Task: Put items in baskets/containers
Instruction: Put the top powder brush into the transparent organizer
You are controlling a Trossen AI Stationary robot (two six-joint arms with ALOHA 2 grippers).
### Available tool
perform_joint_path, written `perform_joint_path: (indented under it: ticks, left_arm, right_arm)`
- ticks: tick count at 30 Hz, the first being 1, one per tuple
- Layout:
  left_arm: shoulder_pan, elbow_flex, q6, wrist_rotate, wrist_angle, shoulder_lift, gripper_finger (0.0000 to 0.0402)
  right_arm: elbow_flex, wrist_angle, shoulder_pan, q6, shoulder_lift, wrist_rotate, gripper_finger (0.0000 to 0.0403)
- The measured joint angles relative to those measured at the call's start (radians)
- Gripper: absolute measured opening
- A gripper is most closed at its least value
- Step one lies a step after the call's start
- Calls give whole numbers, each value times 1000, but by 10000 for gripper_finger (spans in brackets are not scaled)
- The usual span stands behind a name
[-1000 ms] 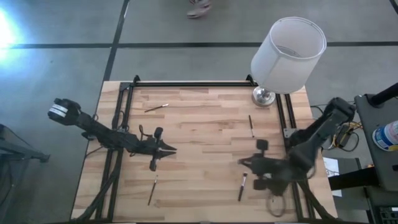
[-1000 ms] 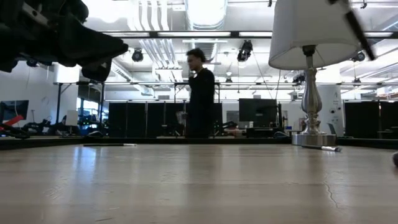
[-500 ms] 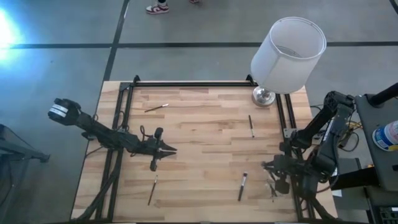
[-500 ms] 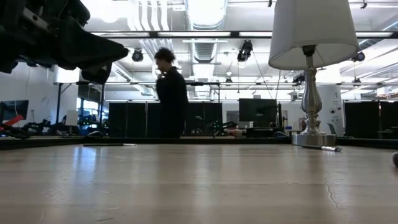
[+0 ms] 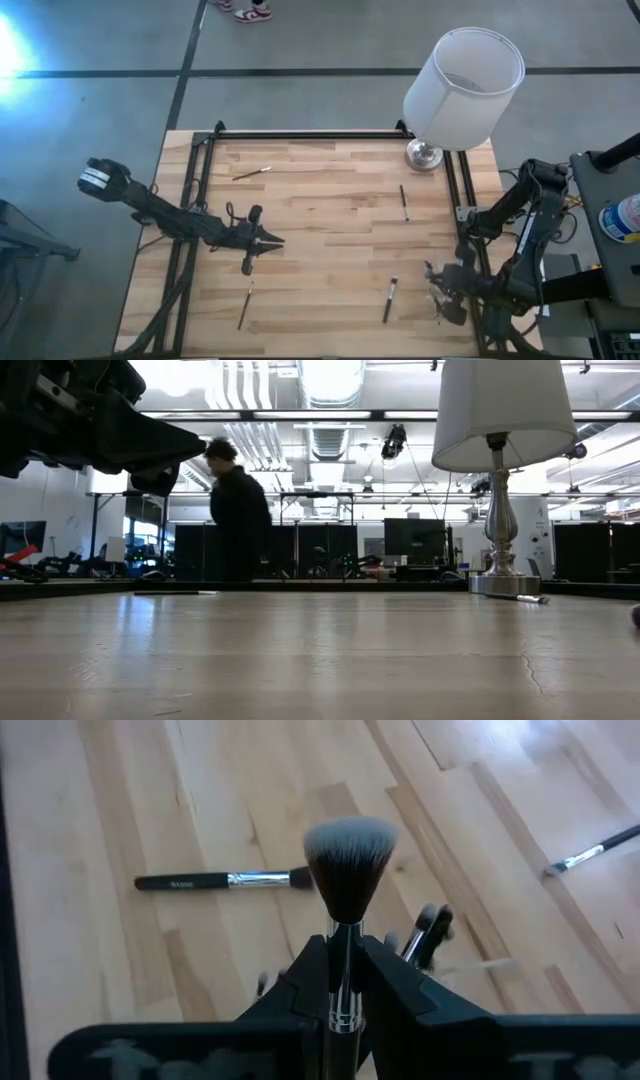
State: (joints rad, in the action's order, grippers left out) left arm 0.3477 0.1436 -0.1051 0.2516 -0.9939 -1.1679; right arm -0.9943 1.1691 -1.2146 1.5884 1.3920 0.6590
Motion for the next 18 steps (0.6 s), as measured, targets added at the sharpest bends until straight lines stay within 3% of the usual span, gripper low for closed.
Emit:
perform_joint_path:
  ticks: [9,18]
  left_arm:
    - [0,0,-9,0,0,0,48]
    - [0,0,-15,0,1,0,48]
  right_arm:
    - [1,7,-7,62,74,-10,78]
    - [-4,39,-5,117,57,-82,127]
